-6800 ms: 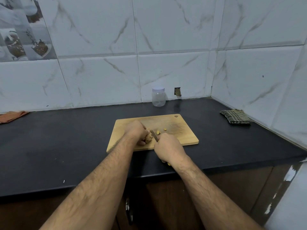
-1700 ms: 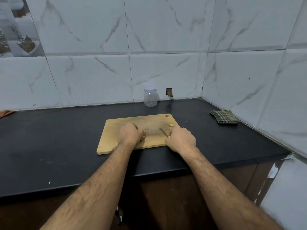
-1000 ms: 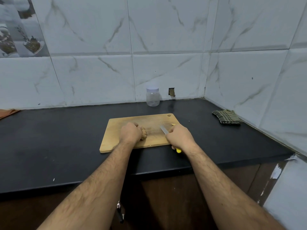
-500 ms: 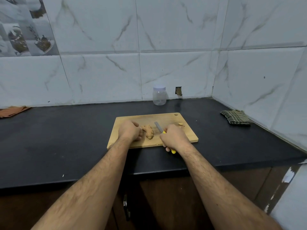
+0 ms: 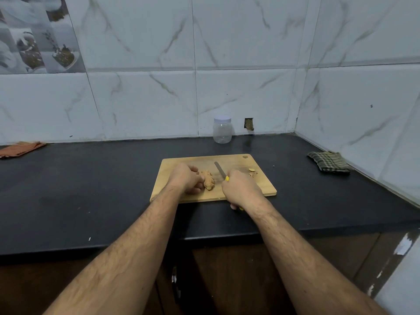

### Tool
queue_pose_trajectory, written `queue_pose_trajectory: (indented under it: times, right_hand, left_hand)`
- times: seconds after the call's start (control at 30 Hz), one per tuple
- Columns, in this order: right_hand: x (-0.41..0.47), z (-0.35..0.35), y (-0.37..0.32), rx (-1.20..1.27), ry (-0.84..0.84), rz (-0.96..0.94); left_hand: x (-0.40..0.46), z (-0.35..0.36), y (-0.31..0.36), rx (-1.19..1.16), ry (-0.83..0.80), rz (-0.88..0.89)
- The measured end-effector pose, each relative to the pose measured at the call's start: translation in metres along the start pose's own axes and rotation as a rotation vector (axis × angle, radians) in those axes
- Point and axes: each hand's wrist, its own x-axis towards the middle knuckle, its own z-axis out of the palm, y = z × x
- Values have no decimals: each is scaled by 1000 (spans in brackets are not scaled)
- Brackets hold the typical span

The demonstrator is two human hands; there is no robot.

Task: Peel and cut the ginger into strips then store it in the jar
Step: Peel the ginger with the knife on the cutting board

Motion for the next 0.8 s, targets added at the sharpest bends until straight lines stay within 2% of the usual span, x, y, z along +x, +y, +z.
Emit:
queue_pose_trajectory:
  times: [0.3, 0.33, 0.43, 0.5, 0.57, 0.67, 0.8]
  right_hand:
    - [-8, 2, -6, -99, 20, 28]
    - [-7, 2, -5, -95, 19, 39]
    - [-7, 2, -3, -80, 22, 45]
    - [-8, 1, -3, -74, 27, 43]
    - [-9, 1, -5, -73, 34, 44]
    - [-11, 2, -6, -81, 43, 48]
    - [-12, 1, -9, -122, 62, 35]
  left_hand:
    - [-8, 0, 0, 12, -91, 29]
    - [-7, -1, -2, 91, -57, 78]
    - [2, -6, -5, 590, 155, 395]
    - [7, -6, -5, 801, 148, 556]
    - [10, -3, -7, 901, 65, 597]
    - [9, -2, -7, 899, 58, 581]
    - [9, -2, -10, 743, 107, 512]
